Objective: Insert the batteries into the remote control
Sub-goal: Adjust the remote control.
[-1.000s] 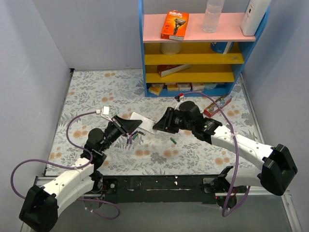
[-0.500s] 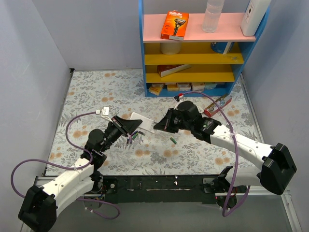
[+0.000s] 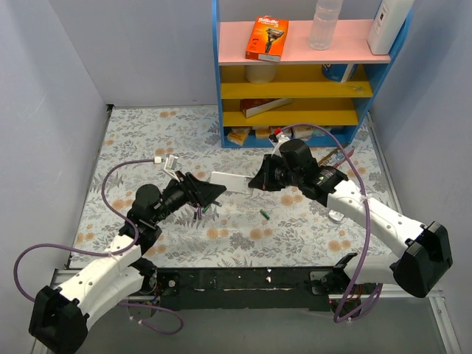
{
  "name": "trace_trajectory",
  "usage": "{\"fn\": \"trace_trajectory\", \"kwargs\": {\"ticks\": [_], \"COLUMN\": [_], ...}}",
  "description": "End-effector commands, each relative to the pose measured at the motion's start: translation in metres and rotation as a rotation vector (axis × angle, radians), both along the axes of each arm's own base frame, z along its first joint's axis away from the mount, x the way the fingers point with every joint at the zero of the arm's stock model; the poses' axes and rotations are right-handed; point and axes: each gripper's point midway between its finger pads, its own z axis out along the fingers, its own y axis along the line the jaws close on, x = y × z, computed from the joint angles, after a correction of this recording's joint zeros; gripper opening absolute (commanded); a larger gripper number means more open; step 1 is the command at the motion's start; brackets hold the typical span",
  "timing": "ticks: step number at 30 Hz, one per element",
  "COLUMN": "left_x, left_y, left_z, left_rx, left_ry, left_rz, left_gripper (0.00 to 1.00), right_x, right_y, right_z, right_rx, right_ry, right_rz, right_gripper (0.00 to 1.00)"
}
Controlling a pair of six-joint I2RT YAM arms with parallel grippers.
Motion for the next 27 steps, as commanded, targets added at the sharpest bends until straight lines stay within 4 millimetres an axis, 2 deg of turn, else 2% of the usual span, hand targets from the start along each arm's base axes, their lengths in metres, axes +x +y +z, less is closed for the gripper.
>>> {"fn": "trace_trajectory", "kwargs": {"ticks": [1, 3, 5, 6, 9, 13, 20, 21, 25, 27], "left_x": [0.007, 0.002, 0.009, 0.000, -0.007, -0.014, -0.016, -0.015, -0.009, -0.010], "left_y": [0.009, 0.008, 0.010, 0.005, -0.004, -0.009, -0.012, -0.012, -0.012, -0.011], "left_z": [-0.003, -0.004, -0.008, -0.009, -0.011, -0.007, -0.006, -0.008, -0.022, -0.026], "left_rx": [0.109, 0.110, 0.122, 0.127, 0.119, 0.084, 0.053, 0.055, 0.093, 0.101], "left_ry": [-0.030, -0.026, -0.001, -0.006, 0.017, 0.014, 0.024, 0.034, 0.085, 0.097], "left_rz": [-0.032, -0.107, -0.140, -0.221, -0.336, -0.408, -0.436, -0.433, -0.418, -0.425], "left_gripper": [0.80, 0.81, 0.83, 0.83, 0.84, 0.84, 0.69, 0.67, 0.49, 0.48], "right_x": [0.005, 0.004, 0.002, 0.001, 0.001, 0.001, 0.000, 0.000, -0.004, -0.004], "right_y": [-0.001, -0.001, -0.001, 0.000, 0.003, 0.005, 0.008, 0.008, 0.014, 0.014], "right_z": [0.025, 0.026, 0.022, 0.021, 0.022, 0.017, 0.009, 0.007, -0.001, -0.005], "right_rx": [-0.013, -0.043, -0.065, -0.070, -0.055, -0.059, -0.077, -0.080, -0.097, -0.107], "right_ry": [-0.118, -0.147, -0.140, -0.148, -0.156, -0.145, -0.134, -0.133, -0.124, -0.120], "right_rz": [0.122, 0.177, 0.208, 0.226, 0.244, 0.257, 0.273, 0.277, 0.300, 0.295], "right_gripper": [0.01, 0.01, 0.01, 0.01, 0.01, 0.01, 0.01, 0.01, 0.01, 0.01]}}
